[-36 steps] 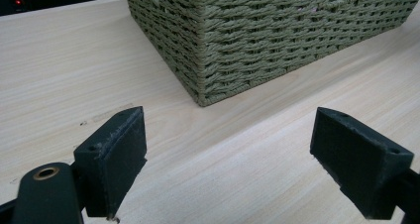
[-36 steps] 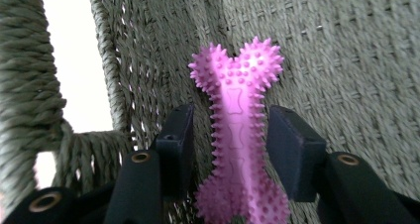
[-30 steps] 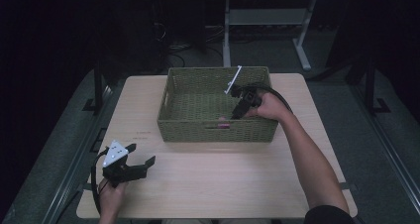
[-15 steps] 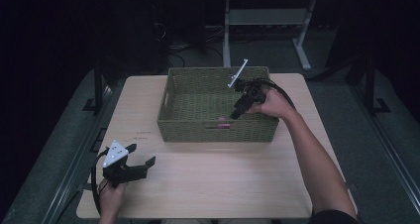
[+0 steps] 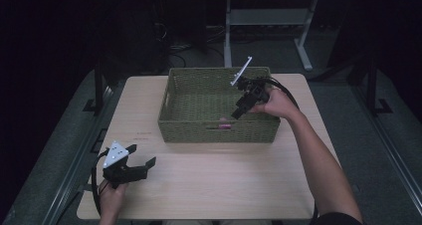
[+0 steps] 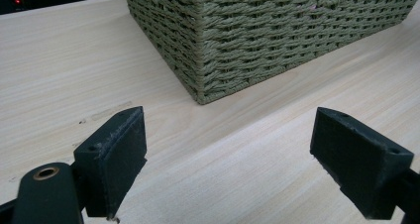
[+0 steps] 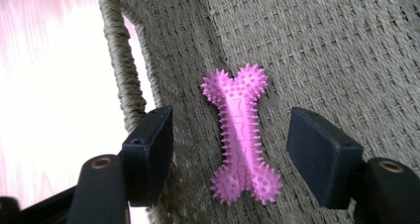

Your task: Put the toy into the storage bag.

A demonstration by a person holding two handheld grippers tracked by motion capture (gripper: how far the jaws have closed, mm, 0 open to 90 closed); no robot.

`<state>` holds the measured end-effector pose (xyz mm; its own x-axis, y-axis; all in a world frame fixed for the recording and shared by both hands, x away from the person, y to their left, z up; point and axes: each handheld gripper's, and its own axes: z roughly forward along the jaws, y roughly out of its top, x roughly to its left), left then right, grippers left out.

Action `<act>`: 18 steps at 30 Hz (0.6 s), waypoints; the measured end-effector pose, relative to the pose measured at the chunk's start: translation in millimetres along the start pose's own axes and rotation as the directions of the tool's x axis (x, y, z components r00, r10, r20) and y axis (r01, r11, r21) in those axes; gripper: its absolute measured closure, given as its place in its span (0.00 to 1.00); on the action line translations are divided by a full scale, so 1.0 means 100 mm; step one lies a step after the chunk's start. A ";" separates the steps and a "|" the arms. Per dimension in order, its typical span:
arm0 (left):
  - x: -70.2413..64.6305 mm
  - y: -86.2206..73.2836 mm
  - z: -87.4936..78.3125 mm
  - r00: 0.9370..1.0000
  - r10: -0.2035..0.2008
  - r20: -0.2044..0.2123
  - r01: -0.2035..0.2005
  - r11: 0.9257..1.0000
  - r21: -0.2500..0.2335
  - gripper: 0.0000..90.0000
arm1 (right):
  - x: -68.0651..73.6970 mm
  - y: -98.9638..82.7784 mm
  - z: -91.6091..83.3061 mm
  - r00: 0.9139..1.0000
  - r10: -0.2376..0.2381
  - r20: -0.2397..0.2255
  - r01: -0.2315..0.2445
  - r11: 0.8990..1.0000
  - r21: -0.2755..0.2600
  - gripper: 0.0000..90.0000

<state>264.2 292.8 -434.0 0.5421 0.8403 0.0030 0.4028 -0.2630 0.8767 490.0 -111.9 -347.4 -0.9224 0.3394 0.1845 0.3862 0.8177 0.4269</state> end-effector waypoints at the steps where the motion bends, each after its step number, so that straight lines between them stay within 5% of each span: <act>1: 0.00 0.00 0.00 1.000 0.001 -0.001 -0.001 1.000 0.001 0.15 | 0.01 0.00 -0.02 1.000 -0.001 0.003 0.001 1.000 -0.003 0.37; 18: 0.01 0.00 0.02 1.000 -0.002 -0.007 0.002 1.000 0.007 0.15 | 0.12 -0.14 -0.36 0.999 0.014 0.031 -0.013 0.998 -0.056 0.33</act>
<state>265.9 292.6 -434.5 0.5357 0.8444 0.0047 0.4093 -0.2646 0.8732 474.1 -136.0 -318.9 -0.9165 0.3652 0.1635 0.3977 0.7858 0.4736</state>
